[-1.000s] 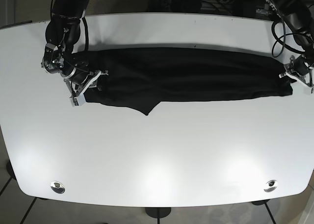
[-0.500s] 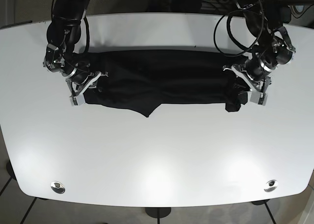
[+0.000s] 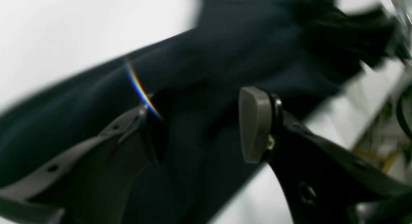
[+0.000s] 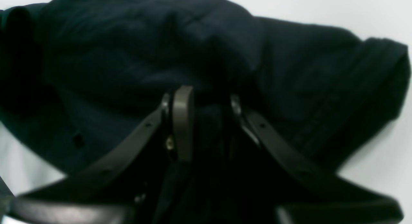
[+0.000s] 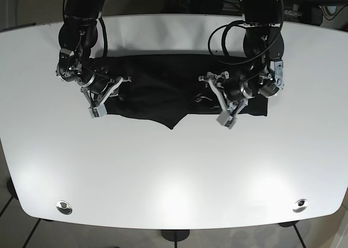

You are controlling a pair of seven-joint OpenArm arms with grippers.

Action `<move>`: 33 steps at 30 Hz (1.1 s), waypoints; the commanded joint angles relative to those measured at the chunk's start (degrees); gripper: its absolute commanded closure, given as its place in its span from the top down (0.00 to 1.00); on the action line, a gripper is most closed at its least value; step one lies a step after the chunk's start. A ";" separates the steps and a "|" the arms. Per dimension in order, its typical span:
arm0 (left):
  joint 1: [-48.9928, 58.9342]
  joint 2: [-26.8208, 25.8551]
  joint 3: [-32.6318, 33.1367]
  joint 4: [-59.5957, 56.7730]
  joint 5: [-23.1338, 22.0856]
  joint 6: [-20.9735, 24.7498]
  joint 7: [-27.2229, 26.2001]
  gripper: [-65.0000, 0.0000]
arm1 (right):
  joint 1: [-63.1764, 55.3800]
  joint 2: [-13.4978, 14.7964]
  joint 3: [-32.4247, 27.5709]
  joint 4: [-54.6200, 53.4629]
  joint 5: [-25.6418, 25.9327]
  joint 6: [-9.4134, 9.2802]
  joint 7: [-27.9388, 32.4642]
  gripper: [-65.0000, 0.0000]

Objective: Fold the T-shirt properly
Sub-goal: 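Fold the shirt's ends inward toward each other with both grippers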

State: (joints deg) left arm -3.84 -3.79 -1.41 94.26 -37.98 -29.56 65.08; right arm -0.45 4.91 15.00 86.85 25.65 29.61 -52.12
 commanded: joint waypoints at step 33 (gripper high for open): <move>5.90 -13.39 -15.43 -16.59 -4.35 -0.99 -11.67 0.03 | 0.23 0.24 12.64 -8.83 21.08 -0.37 -8.67 0.42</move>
State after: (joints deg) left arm 2.22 -16.69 -16.80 77.30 -43.18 -30.68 52.62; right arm -0.71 4.82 27.73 77.49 46.76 29.39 -60.40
